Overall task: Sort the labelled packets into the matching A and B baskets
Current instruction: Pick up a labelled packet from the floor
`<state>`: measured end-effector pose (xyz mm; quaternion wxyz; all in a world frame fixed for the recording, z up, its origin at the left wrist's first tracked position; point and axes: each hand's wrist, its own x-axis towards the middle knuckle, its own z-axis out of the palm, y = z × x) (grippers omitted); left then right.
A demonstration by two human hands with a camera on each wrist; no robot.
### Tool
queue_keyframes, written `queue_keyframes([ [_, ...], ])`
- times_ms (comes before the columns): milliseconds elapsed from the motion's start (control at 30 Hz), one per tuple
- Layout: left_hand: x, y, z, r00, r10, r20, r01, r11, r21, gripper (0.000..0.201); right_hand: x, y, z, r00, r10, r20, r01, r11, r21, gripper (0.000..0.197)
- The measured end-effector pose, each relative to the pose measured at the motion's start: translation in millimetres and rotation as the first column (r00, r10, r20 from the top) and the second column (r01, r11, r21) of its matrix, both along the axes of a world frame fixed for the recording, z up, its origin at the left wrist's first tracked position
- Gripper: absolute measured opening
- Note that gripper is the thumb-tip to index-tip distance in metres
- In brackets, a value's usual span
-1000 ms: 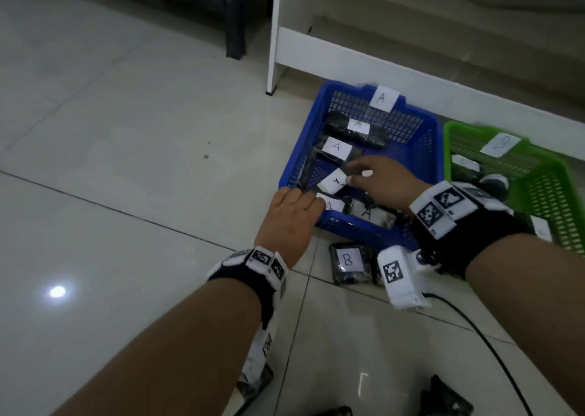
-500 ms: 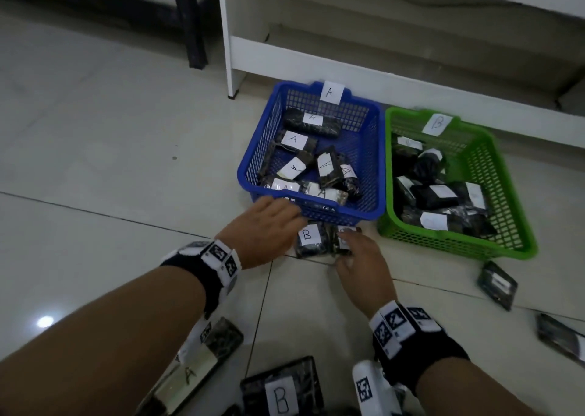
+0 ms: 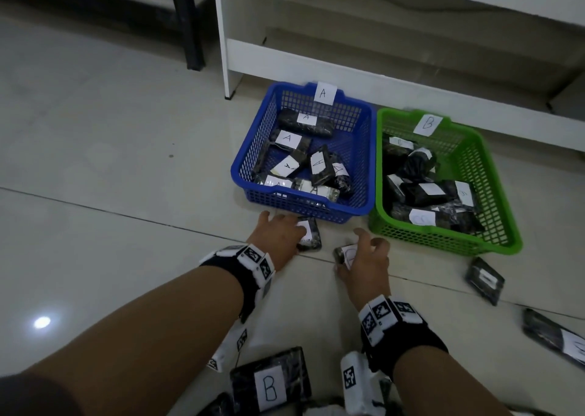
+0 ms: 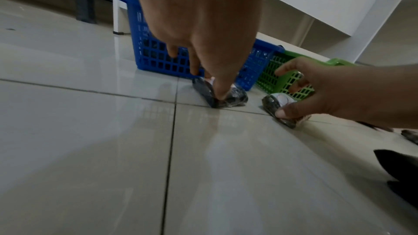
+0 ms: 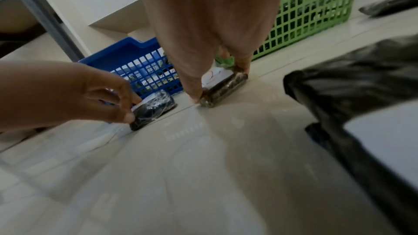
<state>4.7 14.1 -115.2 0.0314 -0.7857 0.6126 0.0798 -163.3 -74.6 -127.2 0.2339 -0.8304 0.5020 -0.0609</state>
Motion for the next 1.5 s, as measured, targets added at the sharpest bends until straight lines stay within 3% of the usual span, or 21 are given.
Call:
queue_keyframes([
  [100,-12,-4,0,0.997,0.074,-0.030,-0.075,0.997,-0.021,0.042,-3,-4,-2,0.999,-0.024,-0.038,0.028,0.995,0.094,0.082],
  [200,-14,-10,4,0.976,0.158,-0.151,-0.157,0.987,0.016,0.065,-10,-10,-2,0.998,-0.027,-0.064,0.035,0.991,0.128,0.077],
  [300,-15,-16,3,0.958,0.211,-0.195,-0.207,0.977,0.040,0.057,-15,-7,-1,0.999,-0.035,0.002,0.034,0.986,0.165,0.067],
  [400,-16,-17,3,0.972,0.207,-0.116,-0.205,0.978,0.022,0.052,-18,-3,0,0.997,-0.059,0.056,0.045,0.973,0.227,0.060],
  [500,-17,-16,5,0.966,0.219,-0.140,-0.211,0.975,0.069,0.052,-24,-4,6,0.999,0.012,0.050,-0.023,0.970,0.244,0.051],
  [567,-16,-16,4,0.964,0.220,-0.150,-0.206,0.973,0.103,0.059,-32,-4,14,0.995,0.053,0.082,-0.065,0.985,0.157,0.045],
  [633,-17,-15,4,0.961,0.214,-0.176,-0.187,0.970,0.156,0.074,-45,-5,28,0.984,0.111,0.137,-0.105,0.993,-0.051,0.037],
  [733,-20,-13,8,0.976,0.105,-0.191,-0.052,0.964,0.261,0.099,-62,-22,62,0.953,0.285,0.102,-0.219,0.882,-0.418,0.031],
  [833,-34,-20,23,0.983,-0.039,-0.182,0.095,0.947,0.307,0.086,-69,-71,113,0.949,0.310,0.061,-0.221,0.790,-0.572,0.036],
  [933,-55,-39,42,0.962,-0.164,-0.217,0.197,0.970,0.142,0.078,-71,-129,176,0.956,0.186,0.226,0.000,0.773,-0.634,0.036],
  [1000,-76,-58,55,0.942,-0.274,-0.195,0.252,0.959,-0.129,0.078,-80,-161,214,0.901,0.073,0.428,0.189,0.822,-0.537,0.035],
  [1067,-96,-80,69,0.930,-0.347,-0.124,0.285,0.890,-0.356,0.079,-90,-184,237,0.829,-0.009,0.559,0.279,0.873,-0.400,0.037],
  [1167,-125,-122,90,0.929,-0.333,-0.159,0.218,0.842,-0.493,0.079,-117,-209,233,0.782,-0.083,0.618,0.300,0.919,-0.256,0.040],
  [1267,-142,-159,97,0.896,-0.191,-0.401,-0.039,0.866,-0.498,0.083,-137,-217,193,0.758,-0.199,0.622,0.317,0.945,-0.084,0.041],
  [1333,-149,-180,96,0.849,-0.071,-0.523,-0.192,0.882,-0.431,0.087,-146,-218,165,0.779,-0.270,0.566,0.294,0.954,0.051,0.042],
  [1433,-156,-208,88,0.808,0.074,-0.585,-0.288,0.915,-0.282,0.093,-152,-219,129,0.833,-0.299,0.465,0.245,0.954,0.174,0.042],
  [1500,-164,-223,79,0.774,0.106,-0.624,-0.333,0.907,-0.259,0.092,-153,-222,106,0.877,-0.292,0.383,0.253,0.956,0.148,0.043],
])
